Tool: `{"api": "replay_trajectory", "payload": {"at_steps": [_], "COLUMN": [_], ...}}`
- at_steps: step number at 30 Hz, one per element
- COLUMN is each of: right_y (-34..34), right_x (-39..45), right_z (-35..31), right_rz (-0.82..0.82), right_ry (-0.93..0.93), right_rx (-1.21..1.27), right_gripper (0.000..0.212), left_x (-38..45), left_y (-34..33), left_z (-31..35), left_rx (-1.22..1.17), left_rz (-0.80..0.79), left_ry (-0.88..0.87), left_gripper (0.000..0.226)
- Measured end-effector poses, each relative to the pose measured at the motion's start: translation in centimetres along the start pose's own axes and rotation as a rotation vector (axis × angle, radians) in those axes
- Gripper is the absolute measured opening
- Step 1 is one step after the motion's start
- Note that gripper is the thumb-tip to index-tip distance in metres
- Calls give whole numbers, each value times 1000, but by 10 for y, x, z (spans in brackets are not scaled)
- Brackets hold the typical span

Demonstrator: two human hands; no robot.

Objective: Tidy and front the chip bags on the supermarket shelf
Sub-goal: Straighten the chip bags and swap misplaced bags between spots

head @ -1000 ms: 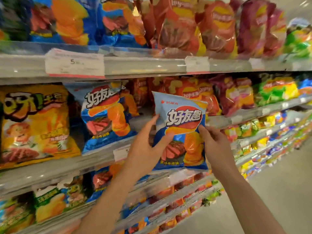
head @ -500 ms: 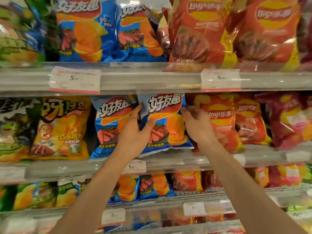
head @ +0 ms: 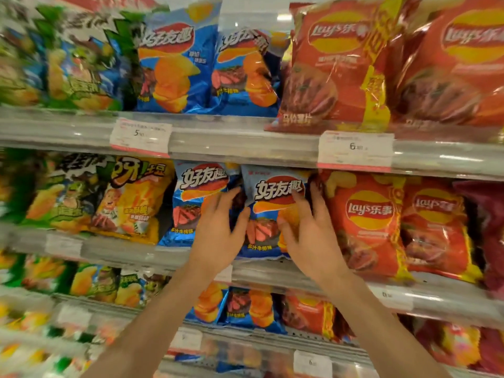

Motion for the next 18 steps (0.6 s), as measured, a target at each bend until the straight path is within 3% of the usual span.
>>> {"api": "replay_trajectory", "payload": {"at_steps": [2, 4, 6, 9, 18], "right_y": [0, -15, -33, -48, -59], "right_x": [2, 1, -1, -4, 0], "right_z": [-16, -31, -37, -33, -26], "right_rz": [60, 43, 20, 21, 71], "right_ry": [83, 127, 120, 89, -32], "right_rx": [-101, -185, -252, -344, -368], "right_gripper": [65, 72, 77, 78, 81], "left_x": [0, 4, 9, 6, 6], "left_y": [26, 37, 27, 4, -6], "left_z": [-8, -23, -44, -66, -77], "left_rx": [205, 332, 422, 558, 640], "left_rz": [156, 186, 80, -79, -105], "left_ry": [-114, -86, -27, -84, -98], "left_gripper": [44, 47, 57, 67, 72]}}
Point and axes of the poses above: each hand's wrist, its own x-axis towards the middle knuckle, its own y-axis out of the back of the hand, z = x × y, the point moved 10 cm from there along x, towards the middle knuckle, and after that the axes turned 6 degrees about -y, right-handed, at the moved point
